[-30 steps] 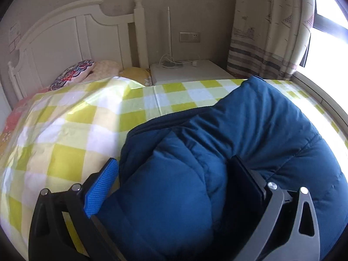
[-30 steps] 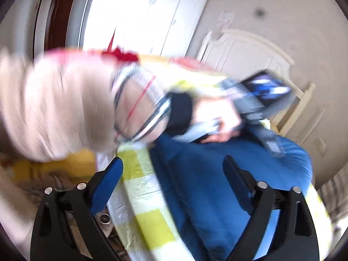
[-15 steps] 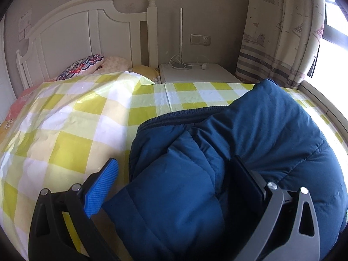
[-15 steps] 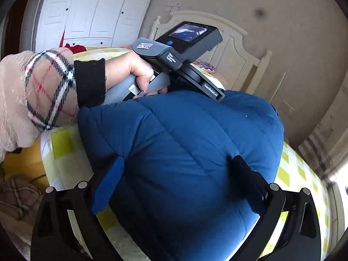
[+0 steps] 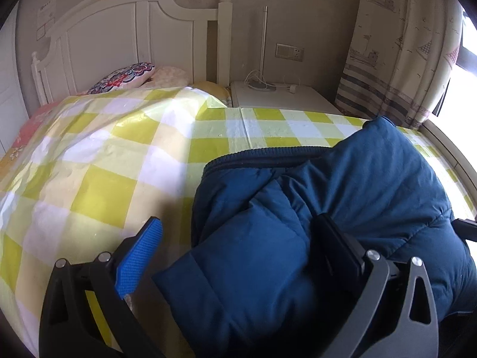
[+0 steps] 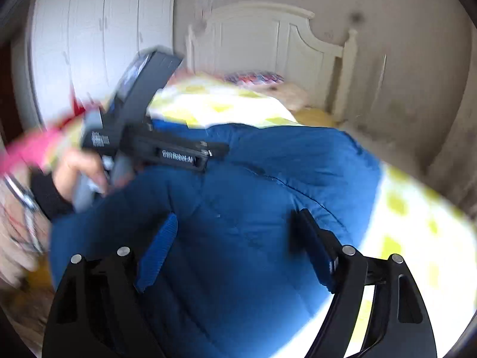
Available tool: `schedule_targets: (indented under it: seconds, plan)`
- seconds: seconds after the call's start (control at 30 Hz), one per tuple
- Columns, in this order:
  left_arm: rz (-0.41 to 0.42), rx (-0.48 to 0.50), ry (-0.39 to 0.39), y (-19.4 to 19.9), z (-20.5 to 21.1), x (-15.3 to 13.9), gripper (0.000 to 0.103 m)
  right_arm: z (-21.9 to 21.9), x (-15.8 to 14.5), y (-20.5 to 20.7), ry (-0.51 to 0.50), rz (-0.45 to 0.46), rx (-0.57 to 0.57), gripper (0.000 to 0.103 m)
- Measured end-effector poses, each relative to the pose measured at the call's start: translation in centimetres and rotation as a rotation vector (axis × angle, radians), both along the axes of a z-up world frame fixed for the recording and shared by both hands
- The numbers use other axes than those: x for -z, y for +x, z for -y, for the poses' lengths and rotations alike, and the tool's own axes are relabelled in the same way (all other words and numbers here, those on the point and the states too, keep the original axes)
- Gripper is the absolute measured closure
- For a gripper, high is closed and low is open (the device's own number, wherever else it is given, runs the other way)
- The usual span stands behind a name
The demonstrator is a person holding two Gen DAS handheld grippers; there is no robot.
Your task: Fold large clothes
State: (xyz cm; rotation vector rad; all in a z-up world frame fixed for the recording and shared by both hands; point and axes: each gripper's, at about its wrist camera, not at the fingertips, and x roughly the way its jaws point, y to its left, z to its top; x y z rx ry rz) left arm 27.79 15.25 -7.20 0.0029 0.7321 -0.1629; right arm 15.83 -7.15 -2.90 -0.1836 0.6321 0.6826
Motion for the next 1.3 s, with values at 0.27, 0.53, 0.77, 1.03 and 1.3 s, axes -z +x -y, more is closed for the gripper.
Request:
schedule_targets:
  seconds: [0.27, 0.53, 0.77, 1.03, 1.3]
  plan:
    - [0.002, -0.022, -0.003, -0.1, -0.3, 0.0, 0.002, 1.9, -4.0, 6.5, 0.037, -0.029, 0.088, 0.034]
    - [-0.004, -0.047, 0.004, -0.1, -0.5, 0.1, 0.002, 0.6, -0.3, 12.9, -0.030, -0.138, 0.149, 0.038]
    - [0.002, -0.054, 0.009, -0.1, -0.5, 0.0, 0.002, -1.2, 0.3, 17.0, -0.119, -0.113, 0.246, 0.039]
    - [-0.061, -0.049, -0.004, 0.9, -0.7, 0.7, 0.002, -1.8, 3.8, 19.3, -0.172, -0.190, 0.250, 0.039]
    - [-0.093, -0.040, -0.046, 1.2, -1.2, 1.2, 0.002, -1.2, 2.4, 18.2, -0.156, -0.217, 0.301, 0.035]
